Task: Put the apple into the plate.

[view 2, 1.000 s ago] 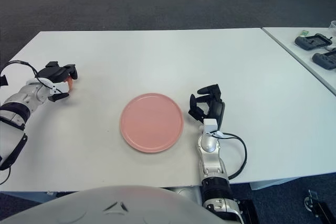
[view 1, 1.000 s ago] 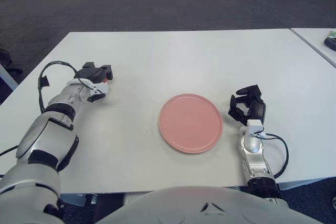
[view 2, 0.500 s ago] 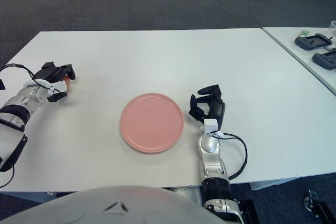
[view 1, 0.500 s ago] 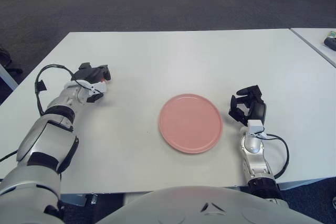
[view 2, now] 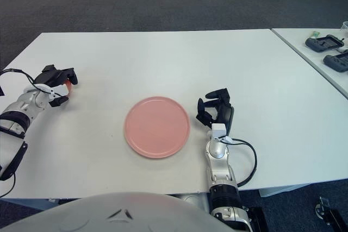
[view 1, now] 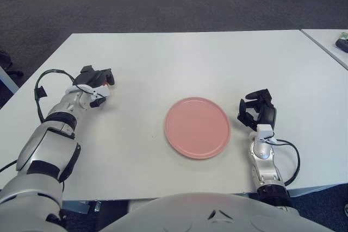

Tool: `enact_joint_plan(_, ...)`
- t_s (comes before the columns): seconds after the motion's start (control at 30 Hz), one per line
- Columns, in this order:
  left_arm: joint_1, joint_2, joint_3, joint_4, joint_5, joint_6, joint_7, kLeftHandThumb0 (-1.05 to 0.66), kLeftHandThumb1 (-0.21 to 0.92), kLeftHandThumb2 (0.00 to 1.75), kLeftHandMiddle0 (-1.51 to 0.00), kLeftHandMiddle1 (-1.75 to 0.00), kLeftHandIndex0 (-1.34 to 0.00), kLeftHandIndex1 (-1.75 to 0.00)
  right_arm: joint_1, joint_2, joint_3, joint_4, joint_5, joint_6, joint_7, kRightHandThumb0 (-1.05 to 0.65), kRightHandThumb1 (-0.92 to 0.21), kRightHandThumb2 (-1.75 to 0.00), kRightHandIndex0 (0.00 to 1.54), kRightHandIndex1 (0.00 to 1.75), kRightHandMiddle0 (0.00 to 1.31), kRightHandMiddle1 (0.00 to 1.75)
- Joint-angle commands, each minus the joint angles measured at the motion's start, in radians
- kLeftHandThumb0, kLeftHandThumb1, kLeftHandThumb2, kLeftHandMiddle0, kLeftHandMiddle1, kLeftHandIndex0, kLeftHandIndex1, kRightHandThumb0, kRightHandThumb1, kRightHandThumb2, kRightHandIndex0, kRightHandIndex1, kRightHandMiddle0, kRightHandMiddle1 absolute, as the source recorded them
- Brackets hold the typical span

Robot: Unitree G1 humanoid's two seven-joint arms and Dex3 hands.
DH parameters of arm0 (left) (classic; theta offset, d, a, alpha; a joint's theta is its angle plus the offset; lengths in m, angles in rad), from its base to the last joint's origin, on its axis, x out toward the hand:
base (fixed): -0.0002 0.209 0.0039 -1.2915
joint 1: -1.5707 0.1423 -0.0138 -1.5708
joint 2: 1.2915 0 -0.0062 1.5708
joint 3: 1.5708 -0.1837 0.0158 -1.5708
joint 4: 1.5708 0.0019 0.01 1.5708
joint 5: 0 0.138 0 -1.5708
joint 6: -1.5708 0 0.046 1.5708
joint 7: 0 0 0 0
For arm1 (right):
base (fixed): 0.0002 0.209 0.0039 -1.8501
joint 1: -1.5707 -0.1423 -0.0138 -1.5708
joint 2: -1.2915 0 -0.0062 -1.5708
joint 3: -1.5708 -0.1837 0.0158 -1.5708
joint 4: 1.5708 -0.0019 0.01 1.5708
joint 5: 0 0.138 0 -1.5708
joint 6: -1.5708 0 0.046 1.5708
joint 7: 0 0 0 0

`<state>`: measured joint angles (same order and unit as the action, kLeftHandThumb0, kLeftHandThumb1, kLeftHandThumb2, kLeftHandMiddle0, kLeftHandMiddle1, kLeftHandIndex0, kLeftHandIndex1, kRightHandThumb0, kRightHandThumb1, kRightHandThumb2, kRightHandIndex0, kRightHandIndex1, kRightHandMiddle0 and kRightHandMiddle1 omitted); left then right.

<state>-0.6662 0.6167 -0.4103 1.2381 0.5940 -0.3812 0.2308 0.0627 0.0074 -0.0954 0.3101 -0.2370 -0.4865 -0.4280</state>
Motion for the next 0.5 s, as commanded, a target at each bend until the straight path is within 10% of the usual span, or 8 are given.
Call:
enact_joint_plan(0.0,0.024,0.002,0.005,0.007,-0.004,0.002,-0.017,-0.03,0.15,1.62,-1.41,-1.75,-1.23,-1.75,0.011,-0.011,-0.008,0.013,0.004,-0.012,0.0,-0.4,-0.61,-0.96,0.66,1.39,0.39,1.75)
enact_joint_plan(0.47,0.019,0.001,0.043,-0.014,-0.038,-0.068,-0.025,-0.08,0.18,1.61,-1.47,-1.75,-1.25,-1.75,0.015,-0.005,-0.011,0.003,0.01,0.003,0.002,-0.4,-0.6,-0.97,0.64,1.4,0.39,1.75)
